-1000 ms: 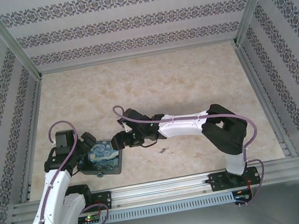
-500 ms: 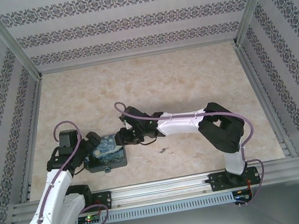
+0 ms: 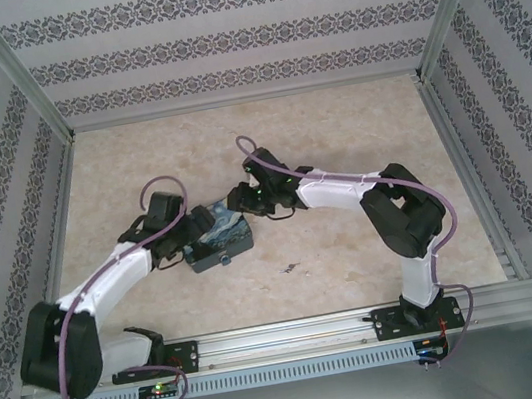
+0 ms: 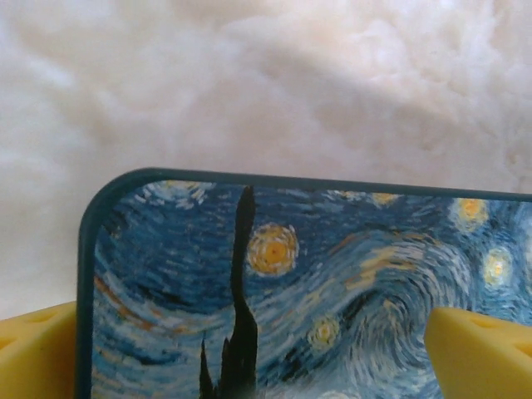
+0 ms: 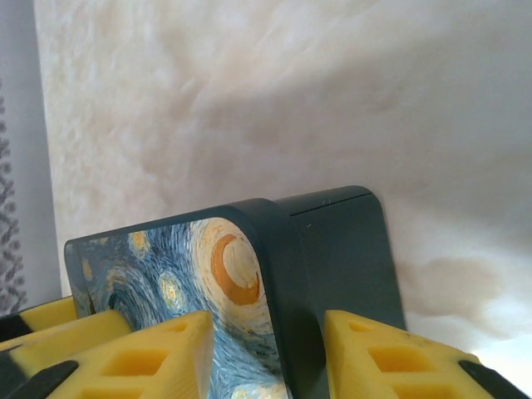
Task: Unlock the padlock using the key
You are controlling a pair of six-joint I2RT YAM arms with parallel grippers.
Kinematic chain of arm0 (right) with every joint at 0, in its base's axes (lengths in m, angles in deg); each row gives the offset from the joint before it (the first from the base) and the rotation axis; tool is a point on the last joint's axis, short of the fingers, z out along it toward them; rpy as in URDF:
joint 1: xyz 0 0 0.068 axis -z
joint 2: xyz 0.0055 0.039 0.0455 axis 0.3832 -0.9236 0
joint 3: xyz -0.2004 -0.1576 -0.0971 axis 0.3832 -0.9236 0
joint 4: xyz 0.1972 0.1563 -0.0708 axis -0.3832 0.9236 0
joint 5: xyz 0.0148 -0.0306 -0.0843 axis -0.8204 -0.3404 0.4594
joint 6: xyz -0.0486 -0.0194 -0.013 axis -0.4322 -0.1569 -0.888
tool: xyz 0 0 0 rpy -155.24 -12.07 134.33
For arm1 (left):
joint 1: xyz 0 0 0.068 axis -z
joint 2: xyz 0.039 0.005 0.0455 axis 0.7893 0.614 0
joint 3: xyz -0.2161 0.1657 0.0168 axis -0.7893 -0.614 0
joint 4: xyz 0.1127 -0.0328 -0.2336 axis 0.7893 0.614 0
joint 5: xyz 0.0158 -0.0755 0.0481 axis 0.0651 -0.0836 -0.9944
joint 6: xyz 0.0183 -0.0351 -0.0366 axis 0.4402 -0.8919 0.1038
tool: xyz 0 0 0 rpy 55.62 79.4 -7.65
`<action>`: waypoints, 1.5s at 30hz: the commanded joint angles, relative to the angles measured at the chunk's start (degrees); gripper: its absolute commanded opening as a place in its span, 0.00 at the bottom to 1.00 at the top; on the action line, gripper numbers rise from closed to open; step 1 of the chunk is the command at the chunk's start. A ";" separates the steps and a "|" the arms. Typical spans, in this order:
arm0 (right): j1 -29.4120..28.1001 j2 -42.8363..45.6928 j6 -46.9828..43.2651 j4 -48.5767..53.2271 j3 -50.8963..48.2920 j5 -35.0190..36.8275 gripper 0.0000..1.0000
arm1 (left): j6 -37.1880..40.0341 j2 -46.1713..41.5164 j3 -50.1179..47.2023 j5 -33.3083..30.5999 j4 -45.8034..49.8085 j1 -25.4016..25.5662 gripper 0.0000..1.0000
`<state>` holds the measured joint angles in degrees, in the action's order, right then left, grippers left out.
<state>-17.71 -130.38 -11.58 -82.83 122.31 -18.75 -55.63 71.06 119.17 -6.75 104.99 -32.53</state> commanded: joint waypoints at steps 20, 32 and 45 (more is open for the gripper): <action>9.21 10.85 -0.39 -1.86 -12.88 0.24 0.71 | -3.01 17.97 16.08 0.02 -11.80 11.81 1.00; 12.71 20.22 -3.48 1.25 -17.69 2.24 0.84 | 0.54 16.45 18.70 -6.03 -6.30 10.38 0.99; 7.02 32.05 -20.21 19.33 -24.16 5.93 0.76 | 7.63 7.18 17.19 -6.72 -0.72 5.59 0.99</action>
<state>-8.34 -98.38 -25.51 -69.50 99.86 -15.50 -51.15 80.33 136.37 -13.31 101.06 -27.00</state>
